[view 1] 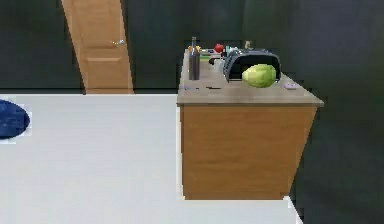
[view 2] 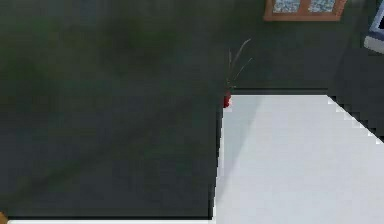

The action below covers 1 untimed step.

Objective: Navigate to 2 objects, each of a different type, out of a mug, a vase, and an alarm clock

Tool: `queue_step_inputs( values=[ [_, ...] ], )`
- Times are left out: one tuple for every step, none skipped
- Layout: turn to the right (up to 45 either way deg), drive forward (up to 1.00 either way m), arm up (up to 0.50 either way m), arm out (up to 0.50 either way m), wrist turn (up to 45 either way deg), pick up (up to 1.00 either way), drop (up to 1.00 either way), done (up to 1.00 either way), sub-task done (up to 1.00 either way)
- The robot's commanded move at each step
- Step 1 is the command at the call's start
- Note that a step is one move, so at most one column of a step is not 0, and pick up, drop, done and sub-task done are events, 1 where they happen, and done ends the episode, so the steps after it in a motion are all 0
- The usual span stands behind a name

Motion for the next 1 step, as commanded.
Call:
queue_step_inputs(
  values=[
    [0.0, 0.8, 0.0, 0.0, 0.0, 0.0, 0.0, 0.0, 0.0]
  ],
)
